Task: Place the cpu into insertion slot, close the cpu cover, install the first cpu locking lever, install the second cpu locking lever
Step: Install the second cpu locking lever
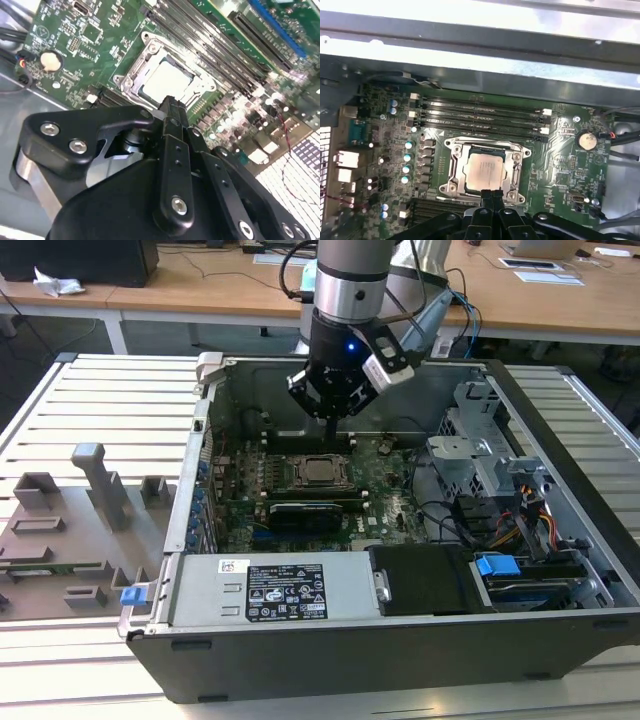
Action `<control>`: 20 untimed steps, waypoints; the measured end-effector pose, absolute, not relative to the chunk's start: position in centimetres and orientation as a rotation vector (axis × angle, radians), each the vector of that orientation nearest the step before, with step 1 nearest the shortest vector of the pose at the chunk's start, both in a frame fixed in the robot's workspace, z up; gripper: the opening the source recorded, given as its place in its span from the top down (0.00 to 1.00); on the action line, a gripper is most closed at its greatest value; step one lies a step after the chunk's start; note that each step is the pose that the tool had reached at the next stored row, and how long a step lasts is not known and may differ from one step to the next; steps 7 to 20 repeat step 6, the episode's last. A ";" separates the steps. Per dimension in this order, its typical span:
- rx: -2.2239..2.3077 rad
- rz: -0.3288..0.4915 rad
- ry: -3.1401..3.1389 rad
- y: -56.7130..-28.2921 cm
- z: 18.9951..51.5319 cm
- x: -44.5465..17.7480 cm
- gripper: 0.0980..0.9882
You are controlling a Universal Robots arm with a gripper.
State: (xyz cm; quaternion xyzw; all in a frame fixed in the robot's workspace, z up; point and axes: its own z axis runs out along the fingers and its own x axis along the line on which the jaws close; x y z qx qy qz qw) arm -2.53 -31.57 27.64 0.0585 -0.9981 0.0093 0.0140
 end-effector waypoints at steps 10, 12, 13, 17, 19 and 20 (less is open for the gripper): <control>0.182 0.029 -3.108 -31.6 27.6 -2.5 0.99; 0.182 0.029 -3.108 -31.6 27.6 -2.5 0.99; 0.182 0.029 -3.108 -31.6 27.6 -2.5 0.99; 0.182 0.029 -3.108 -31.6 27.6 -2.5 0.99; 0.182 0.029 -3.108 -31.6 27.6 -2.5 0.99; 0.182 0.029 -3.108 -31.6 27.6 -2.5 0.99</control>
